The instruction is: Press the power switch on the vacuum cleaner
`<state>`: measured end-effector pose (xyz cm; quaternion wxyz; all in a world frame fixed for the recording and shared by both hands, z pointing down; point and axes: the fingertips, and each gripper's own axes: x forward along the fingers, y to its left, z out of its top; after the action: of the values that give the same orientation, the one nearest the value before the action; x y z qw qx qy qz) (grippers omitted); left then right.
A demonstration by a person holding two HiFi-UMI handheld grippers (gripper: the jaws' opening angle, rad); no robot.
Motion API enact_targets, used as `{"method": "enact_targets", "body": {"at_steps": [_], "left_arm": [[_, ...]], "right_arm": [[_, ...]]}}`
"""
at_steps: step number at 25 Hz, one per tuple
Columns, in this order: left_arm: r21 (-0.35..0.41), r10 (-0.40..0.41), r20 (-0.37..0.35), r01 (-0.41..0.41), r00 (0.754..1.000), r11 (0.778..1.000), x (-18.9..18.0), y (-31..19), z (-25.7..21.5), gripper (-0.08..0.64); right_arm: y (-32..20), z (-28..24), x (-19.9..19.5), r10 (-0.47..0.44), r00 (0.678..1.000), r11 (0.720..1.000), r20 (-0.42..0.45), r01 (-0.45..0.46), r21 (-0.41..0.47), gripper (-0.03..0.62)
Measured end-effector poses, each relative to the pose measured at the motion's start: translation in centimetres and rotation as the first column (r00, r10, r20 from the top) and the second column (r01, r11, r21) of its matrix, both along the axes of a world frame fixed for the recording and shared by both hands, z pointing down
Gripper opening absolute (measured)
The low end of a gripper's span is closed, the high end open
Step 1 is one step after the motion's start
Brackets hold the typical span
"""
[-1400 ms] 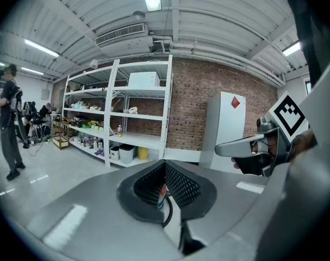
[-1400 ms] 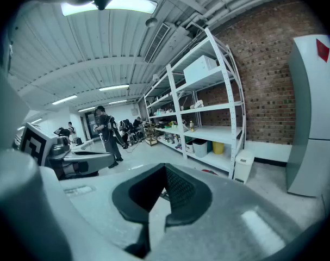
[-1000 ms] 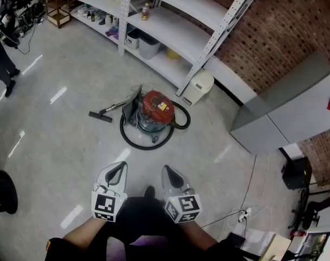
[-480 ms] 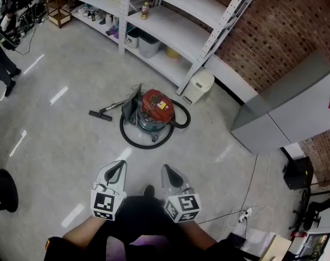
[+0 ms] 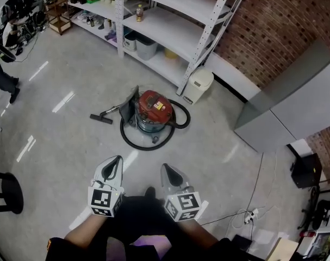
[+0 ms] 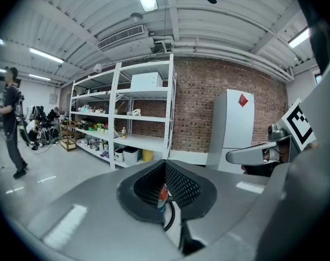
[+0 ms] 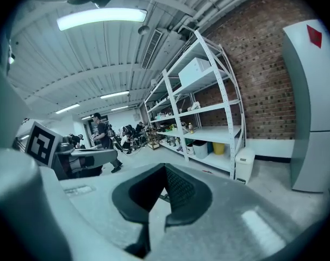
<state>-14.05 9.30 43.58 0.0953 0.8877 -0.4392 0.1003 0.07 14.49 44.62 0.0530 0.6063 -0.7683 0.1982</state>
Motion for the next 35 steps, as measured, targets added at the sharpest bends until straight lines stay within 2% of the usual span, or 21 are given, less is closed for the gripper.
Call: {"method": "enact_targets", "body": {"at_steps": [6,18,27,35], "left_arm": [[0.02,-0.007,0.011,0.007,1.0,1.0,2.9,1.0,-0.7,0.017],[-0.019,0.021,0.04,-0.02,0.999,1.0,5.2,0.1,0.4,0.017],[-0.06,0.118,0.008,-0.117,0.993,0.991,8.7,-5.4,1.8,0.017],[-0.098,0.137,-0.02,-0.139,0.99,0.985,8.8,-12.7,3.0,0.017]], "right_arm": [[0.9,0.1,2.5,-0.026,1.0,1.0,0.003,0.026,0.004,-0.009],[-0.5,1.4,4.5,-0.03,0.999,0.998,0.031,0.031,-0.052,-0.009],[-5.3,2.5,6.5,0.036,0.999,0.993,0.002,-0.035,-0.113,-0.009],[-12.5,3.0,6.7,0.057,0.998,0.985,-0.036,-0.062,-0.163,-0.009]]}}
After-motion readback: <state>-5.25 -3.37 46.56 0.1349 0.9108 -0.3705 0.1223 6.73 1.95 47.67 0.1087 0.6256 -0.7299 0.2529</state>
